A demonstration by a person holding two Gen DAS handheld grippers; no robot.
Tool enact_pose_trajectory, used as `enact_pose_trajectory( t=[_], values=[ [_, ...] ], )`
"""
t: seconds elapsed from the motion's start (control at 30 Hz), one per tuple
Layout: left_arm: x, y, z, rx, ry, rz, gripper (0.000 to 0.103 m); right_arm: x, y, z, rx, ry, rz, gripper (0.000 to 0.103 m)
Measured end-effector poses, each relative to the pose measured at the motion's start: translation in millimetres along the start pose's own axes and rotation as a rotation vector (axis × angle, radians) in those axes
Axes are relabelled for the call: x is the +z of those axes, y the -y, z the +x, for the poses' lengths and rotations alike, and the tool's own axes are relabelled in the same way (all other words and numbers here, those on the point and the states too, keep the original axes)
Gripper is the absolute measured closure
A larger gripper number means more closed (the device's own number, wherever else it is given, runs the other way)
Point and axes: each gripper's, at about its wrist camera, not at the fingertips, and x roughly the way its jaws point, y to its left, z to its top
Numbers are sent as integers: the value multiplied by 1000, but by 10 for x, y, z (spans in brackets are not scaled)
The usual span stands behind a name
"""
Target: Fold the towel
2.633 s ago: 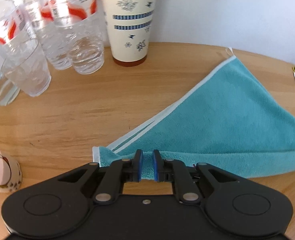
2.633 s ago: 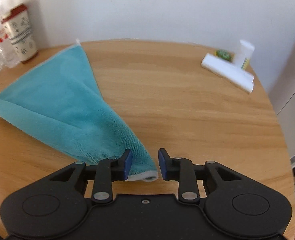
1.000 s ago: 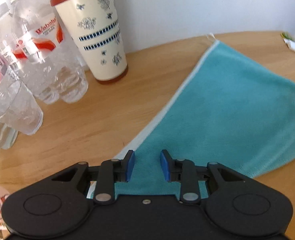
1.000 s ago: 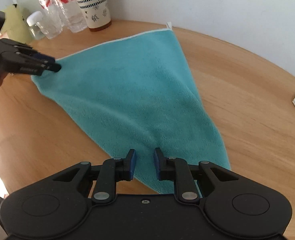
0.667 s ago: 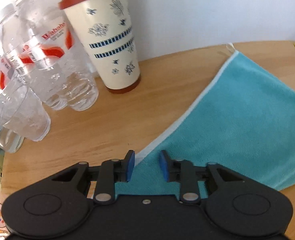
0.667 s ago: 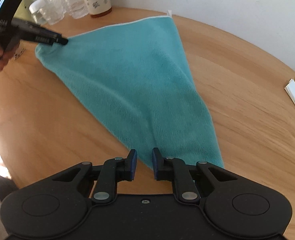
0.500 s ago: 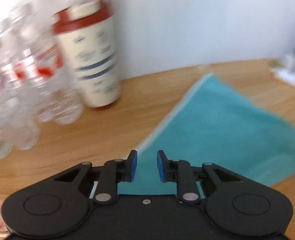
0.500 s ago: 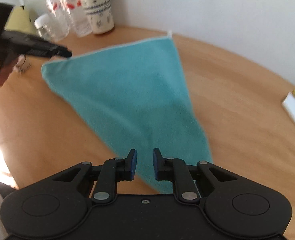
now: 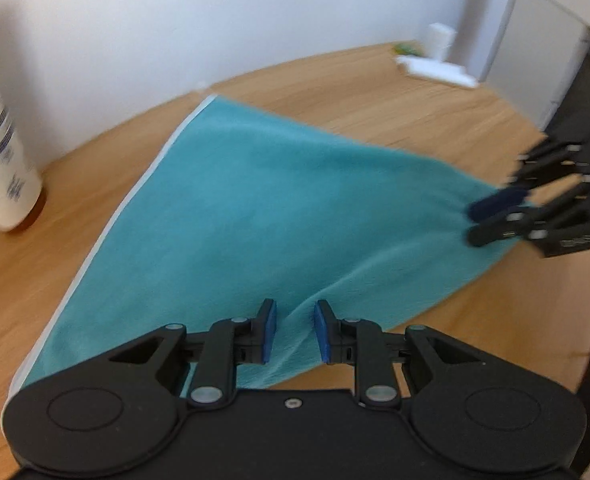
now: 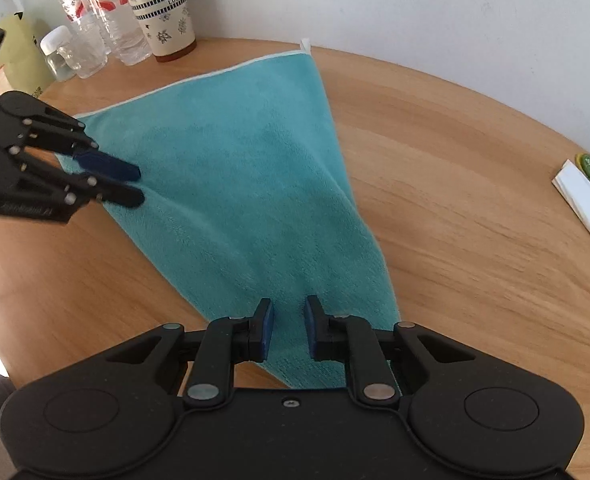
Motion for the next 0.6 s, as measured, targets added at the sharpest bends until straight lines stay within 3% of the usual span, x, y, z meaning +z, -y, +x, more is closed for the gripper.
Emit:
enact_pose_trajectory(
  t=[0.13, 0.27, 0.4, 0.53, 0.6],
  values=[
    [-65, -177, -45, 80, -8, -4, 77, -9, 36, -17, 4, -14, -1, 86],
    [-155, -664, -173, 171, -35, -154, 79, -46, 35, -38, -4, -24, -23, 86],
    [-128, -986, -362, 142, 13, -241, 79, -17, 25, -20, -1, -33, -25, 86],
    [-46, -954, -299, 58, -1, -185, 78, -2, 55, -30, 8, -45, -18, 86],
    [-40, -849, -202, 94, -19, -109, 78, 20, 39, -7, 9, -49, -22, 86]
  ],
)
